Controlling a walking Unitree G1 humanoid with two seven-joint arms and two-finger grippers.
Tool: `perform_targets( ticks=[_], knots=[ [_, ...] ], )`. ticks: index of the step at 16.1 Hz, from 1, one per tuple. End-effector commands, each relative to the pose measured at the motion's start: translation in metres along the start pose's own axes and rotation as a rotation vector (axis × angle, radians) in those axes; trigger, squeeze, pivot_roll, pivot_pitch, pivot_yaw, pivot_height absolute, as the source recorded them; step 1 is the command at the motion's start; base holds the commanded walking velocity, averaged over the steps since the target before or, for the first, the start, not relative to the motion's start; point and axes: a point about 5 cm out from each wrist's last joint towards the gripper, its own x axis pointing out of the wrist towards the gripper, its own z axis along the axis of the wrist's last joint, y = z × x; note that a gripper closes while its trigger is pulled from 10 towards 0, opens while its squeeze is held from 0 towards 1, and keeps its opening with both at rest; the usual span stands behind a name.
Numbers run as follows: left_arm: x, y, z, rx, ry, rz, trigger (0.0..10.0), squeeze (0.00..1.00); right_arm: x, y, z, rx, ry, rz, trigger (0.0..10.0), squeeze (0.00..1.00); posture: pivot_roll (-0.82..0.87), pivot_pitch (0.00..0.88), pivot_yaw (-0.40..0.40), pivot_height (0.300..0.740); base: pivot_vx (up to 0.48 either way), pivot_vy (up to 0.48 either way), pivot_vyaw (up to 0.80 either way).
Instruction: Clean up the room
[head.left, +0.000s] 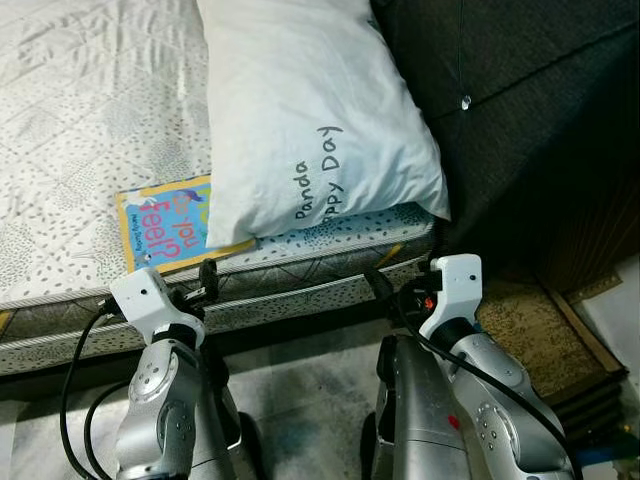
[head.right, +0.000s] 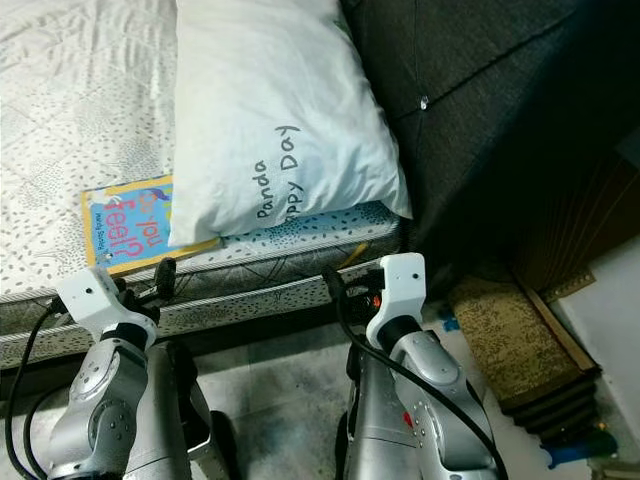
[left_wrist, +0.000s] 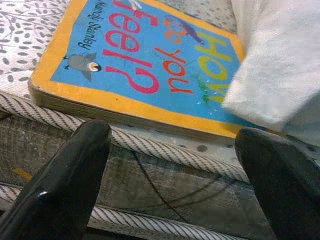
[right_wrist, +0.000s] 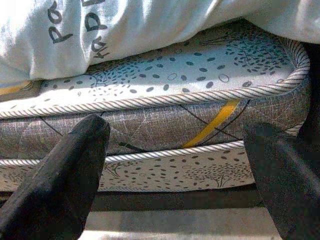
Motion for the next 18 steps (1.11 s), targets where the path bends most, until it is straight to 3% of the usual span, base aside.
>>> perform_targets(
  ticks=[1,5,13,18],
  knots=[
    [0.001,0.005,-0.002,0.010,0.003,0.018,10.0,0.00,-0.004,-0.003,-0.001,-0.001,0.010,-0.021,10.0,0.00,-0.20,0.294,-0.038,0.503,0.000,0.000,0.00],
    [0.010,0.003,-0.001,0.013,0.005,0.013,10.0,0.00,-0.004,-0.005,-0.001,-0.006,0.009,-0.033,10.0,0.00,-0.21,0.285,-0.034,0.503,0.000,0.000,0.00],
    [0.008,0.002,-0.015,0.023,0.045,-0.002,10.0,0.00,-0.001,-0.006,0.000,-0.014,-0.003,-0.036,10.0,0.00,-0.20,0.269,-0.032,0.503,0.000,0.000,0.00],
    [0.007,0.014,-0.006,0.066,0.006,0.027,10.0,0.00,-0.001,-0.007,0.000,-0.017,-0.003,-0.040,10.0,0.00,-0.20,0.270,-0.032,0.503,0.000,0.000,0.00]
  ],
)
